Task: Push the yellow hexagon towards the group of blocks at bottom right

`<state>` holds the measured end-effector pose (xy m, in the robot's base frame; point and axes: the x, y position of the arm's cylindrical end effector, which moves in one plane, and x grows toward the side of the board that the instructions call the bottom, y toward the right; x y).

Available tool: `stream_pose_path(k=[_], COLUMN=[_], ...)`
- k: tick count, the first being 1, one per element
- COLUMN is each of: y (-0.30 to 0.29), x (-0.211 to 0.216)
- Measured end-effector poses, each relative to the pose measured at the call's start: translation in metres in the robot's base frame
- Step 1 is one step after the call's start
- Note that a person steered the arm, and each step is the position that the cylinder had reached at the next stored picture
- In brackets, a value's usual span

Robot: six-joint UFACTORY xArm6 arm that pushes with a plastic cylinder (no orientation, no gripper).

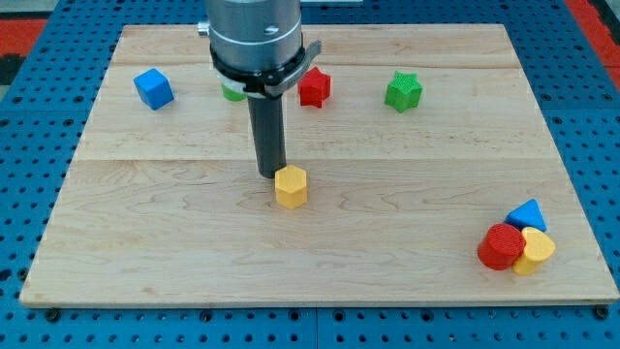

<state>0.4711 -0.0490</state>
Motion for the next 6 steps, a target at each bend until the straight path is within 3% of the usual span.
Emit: stream_pose_path(k=[1, 3, 4, 6], y=[0.003, -0.050, -0.032, 0.099], x=[0.016, 0.028, 0.035, 0.029])
